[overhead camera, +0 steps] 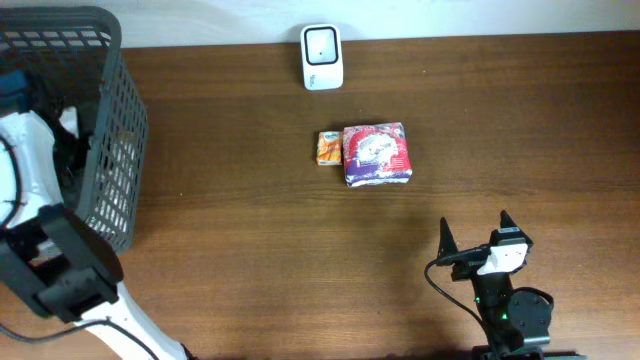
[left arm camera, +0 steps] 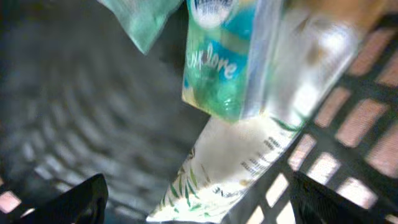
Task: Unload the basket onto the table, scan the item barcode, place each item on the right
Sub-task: 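Reach the left gripper into the basket and grasp the white Pantene tube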
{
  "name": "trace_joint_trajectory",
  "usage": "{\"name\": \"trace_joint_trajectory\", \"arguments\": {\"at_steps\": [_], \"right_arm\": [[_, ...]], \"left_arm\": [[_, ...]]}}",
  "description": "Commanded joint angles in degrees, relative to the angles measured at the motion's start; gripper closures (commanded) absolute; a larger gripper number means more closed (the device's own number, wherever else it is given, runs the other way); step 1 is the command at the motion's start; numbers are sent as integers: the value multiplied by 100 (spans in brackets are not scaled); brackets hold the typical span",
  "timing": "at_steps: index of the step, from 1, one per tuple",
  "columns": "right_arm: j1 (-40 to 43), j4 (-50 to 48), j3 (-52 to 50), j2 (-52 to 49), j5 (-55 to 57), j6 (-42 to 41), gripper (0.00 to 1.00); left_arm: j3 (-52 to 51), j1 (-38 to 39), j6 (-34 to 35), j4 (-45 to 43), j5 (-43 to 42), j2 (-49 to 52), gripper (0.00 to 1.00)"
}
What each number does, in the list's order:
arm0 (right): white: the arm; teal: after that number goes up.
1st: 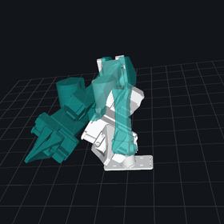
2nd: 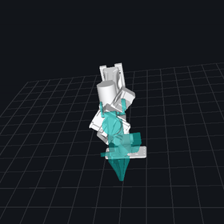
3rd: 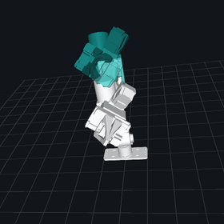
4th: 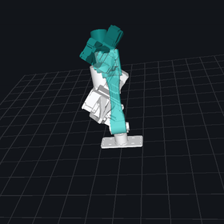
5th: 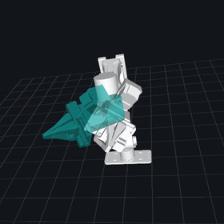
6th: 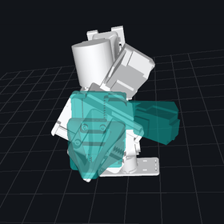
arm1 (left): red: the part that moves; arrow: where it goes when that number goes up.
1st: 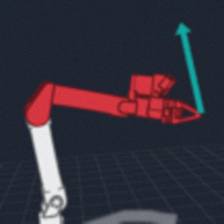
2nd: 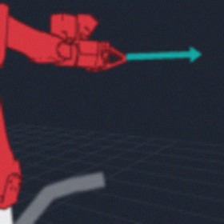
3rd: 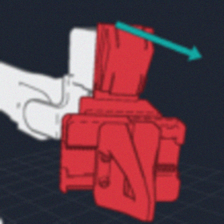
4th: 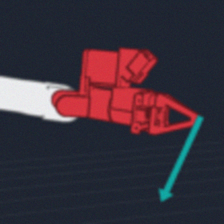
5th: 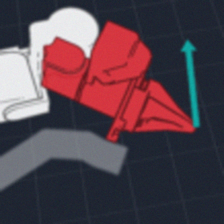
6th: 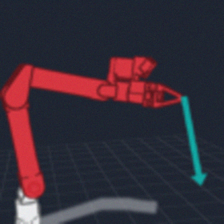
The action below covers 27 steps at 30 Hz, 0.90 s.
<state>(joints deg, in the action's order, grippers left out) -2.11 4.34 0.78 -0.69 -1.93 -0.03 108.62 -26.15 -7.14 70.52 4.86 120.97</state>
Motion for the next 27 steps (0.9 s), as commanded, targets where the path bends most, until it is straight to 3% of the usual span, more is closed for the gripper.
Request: {"name": "trace_joint_trajectory", "arguments": {"at_steps": [1,6,12,14,18,27], "right_arm": [[26,17,-46,37,4,-44,1],[26,17,-46,37,4,-44,1],[26,17,-46,37,7,-44,1],[26,17,-46,37,7,-44,1],[26,17,-46,37,7,-44,1],[26,17,-46,37,4,-44,1]], "left_arm": [[17,9,-181,236,-227,575,9],[17,11,-608,389,-1005,1032,11],[9,9,-608,409,-1003,1056,57],[9,9,-603,411,-1003,1056,64],[614,-52,-212,826,-1003,1049,100],[4227,-120,798,2621,-1010,1045,100]]}}
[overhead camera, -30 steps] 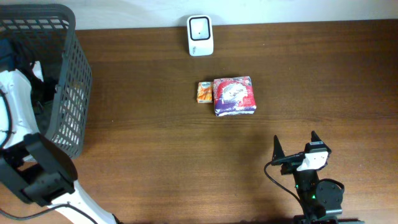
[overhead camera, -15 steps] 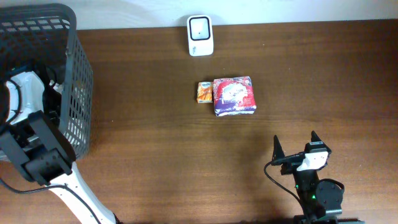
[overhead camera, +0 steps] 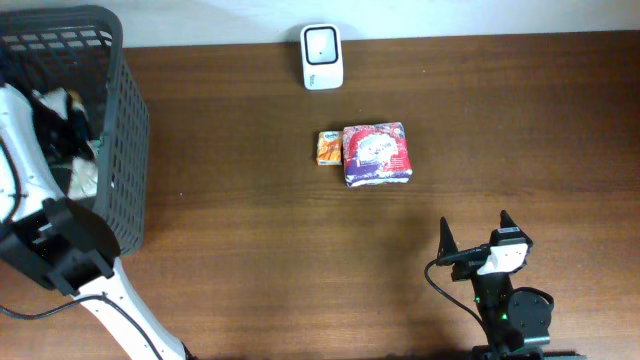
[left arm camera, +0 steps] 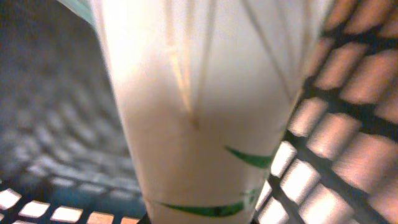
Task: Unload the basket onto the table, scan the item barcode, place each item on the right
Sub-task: 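Reach the left gripper into the basket and grasp the white Pantene tube, then carry the tube out and stand it left of the Kleenex pack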
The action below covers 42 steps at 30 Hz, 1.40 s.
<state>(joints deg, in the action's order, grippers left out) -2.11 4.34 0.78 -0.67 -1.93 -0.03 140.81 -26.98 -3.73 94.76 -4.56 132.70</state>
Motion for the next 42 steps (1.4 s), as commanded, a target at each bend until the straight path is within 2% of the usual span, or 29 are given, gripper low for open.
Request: {"name": "trace_joint_trajectory", "arguments": {"at_steps": [1,4,6,11,18,22,25,29,31,36,42], "right_arm": [[26,17,-46,35,7,-44,1],[26,17,-46,35,7,-44,1],[26,17,-46,35,7,-44,1],[26,17,-46,35,7,-44,1],[26,17,-46,35,4,-44,1],[26,17,-46,35,4,-44,1],[26,17,-46,35,7,-44,1],[26,17,-46,35,7,-44,1],[26,17,-46,35,7,-44,1],[26,17,-46,35,7,-44,1],[26,17,-46,35,7,-44,1]], "left_arm": [[1270,-35,570,197,-105,-195,100],[1867,-35,1016,197,-131,-592,100],[1906,-35,1215,197,-129,-881,100],[1906,-35,1274,195,-269,-1714,100],[1875,282,1263,197,-2903,-2017,100],[1860,1209,1054,195,-2863,-2017,100],[1670,2020,1189,195,-1974,-2017,100],[667,3150,2509,166,-321,-2017,100],[-4,3580,2754,-52,37,-2017,100],[-2328,4430,2756,-1897,118,-2017,100],[-4607,4874,3156,-4457,120,-2015,100]]}}
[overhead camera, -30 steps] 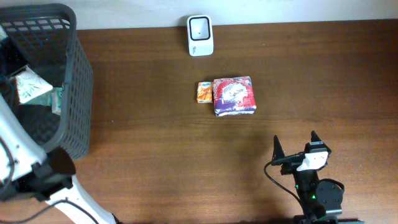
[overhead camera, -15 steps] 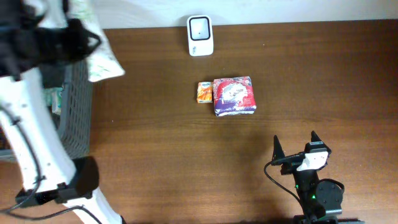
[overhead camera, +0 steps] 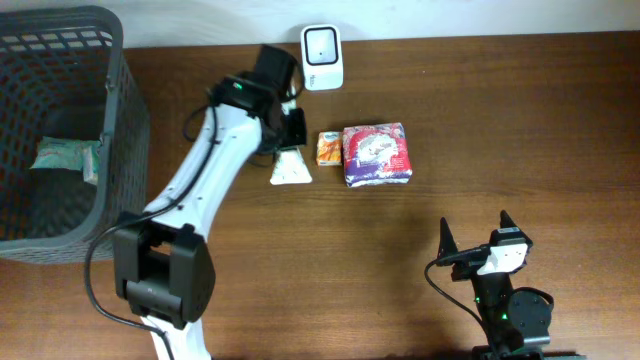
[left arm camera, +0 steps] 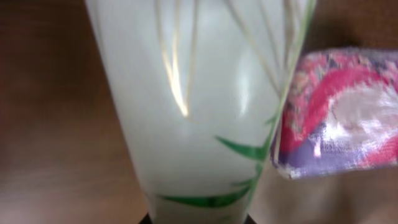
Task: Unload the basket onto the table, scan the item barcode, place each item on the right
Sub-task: 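Carry the tube out and stand it left of the Kleenex pack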
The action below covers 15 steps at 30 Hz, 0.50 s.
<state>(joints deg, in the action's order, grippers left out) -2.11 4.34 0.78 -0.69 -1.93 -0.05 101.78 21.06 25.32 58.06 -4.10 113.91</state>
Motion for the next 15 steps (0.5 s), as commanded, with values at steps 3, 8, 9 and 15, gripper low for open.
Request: {"name": "trace_joint_trajectory", "arguments": {"at_steps": [3,8,9,15], "right_arm": [[26,17,-46,37,4,-42,1],[26,17,-46,37,7,-42,1],[26,17,-46,37,7,-42,1],[26,17,-46,37,7,-42,1]], "left_arm": [[-1436,70,249,-1797,72,-131,98],[-1919,92,-13,-2518,76,-111,90],[-1919,92,-13,-2549,72,-103,84],[-1917,96,-98,-2771,-170,-101,38]]}}
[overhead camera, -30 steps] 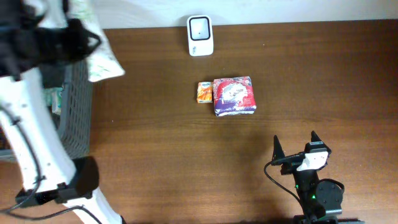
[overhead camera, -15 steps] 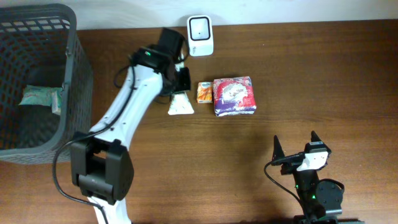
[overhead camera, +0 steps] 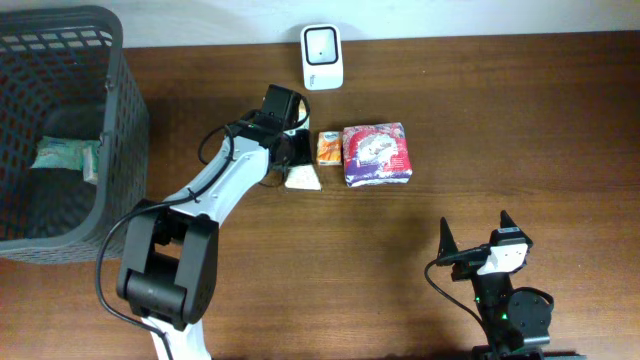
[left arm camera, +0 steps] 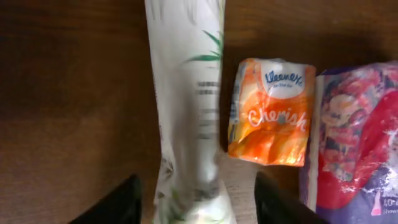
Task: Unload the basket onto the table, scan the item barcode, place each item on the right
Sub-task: 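Carry the tube out and stand it left of the Kleenex pack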
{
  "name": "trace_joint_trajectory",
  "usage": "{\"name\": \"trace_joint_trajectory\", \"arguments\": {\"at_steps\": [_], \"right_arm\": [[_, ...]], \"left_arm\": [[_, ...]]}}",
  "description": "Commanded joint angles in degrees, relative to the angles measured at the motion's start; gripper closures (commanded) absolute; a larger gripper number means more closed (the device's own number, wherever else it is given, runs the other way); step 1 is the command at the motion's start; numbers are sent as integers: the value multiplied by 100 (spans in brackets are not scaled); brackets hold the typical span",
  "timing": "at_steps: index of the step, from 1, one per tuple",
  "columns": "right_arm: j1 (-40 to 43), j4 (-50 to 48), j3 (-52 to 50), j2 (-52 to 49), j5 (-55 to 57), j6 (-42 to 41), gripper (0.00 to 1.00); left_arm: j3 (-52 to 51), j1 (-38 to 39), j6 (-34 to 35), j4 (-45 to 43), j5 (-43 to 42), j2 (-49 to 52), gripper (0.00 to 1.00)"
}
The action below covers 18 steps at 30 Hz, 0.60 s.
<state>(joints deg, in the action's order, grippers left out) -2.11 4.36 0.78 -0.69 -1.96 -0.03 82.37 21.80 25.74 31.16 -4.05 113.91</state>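
A white pouch (left arm camera: 186, 106) with green leaf print lies flat on the brown table, printed lines facing up. It also shows in the overhead view (overhead camera: 301, 178), just left of the orange Kleenex pack (overhead camera: 328, 148). My left gripper (left arm camera: 199, 205) is open, its black fingers (left arm camera: 121, 202) standing apart on either side of the pouch's near end. The white scanner (overhead camera: 322, 43) stands at the table's far edge, behind the packs. My right gripper (overhead camera: 476, 232) is open and holds nothing, near the front right.
A purple-and-red pack (overhead camera: 377, 154) lies right of the orange pack (left arm camera: 270, 112). A dark mesh basket (overhead camera: 125, 120) stands at the far left, with a green packet (overhead camera: 65, 158) inside it. The left arm reaches diagonally from the front left.
My left gripper was shut on the white pouch beside the packs. Now it is open, and the pouch lies on the table next to the orange pack.
My left gripper was open inside the basket, above the white pouch and a green packet. Then it was shut on the pouch in the basket. Later it held the pouch over the table near the packs. Now the pouch lies released there. The right arm stayed still.
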Motion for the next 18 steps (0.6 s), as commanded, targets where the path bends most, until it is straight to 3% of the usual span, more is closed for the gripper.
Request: {"name": "trace_joint_trajectory", "arguments": {"at_steps": [1,6,12,15,18], "right_arm": [[26,15,-44,37,9,-44,1],[26,15,-46,37,9,-44,1],[26,15,-46,37,9,-44,1],[26,15,-46,37,7,-44,1],[26,15,-46,37,9,-44,1]], "left_arm": [[31,22,-140,-118,-284,-101,35],[483,-140,-164,385,-299,-463,36],[791,-695,-529,898,-251,-1978,35],[791,-1307,-529,901,-186,-3128,35],[791,-2201,-527,898,382,-4068,25]]}}
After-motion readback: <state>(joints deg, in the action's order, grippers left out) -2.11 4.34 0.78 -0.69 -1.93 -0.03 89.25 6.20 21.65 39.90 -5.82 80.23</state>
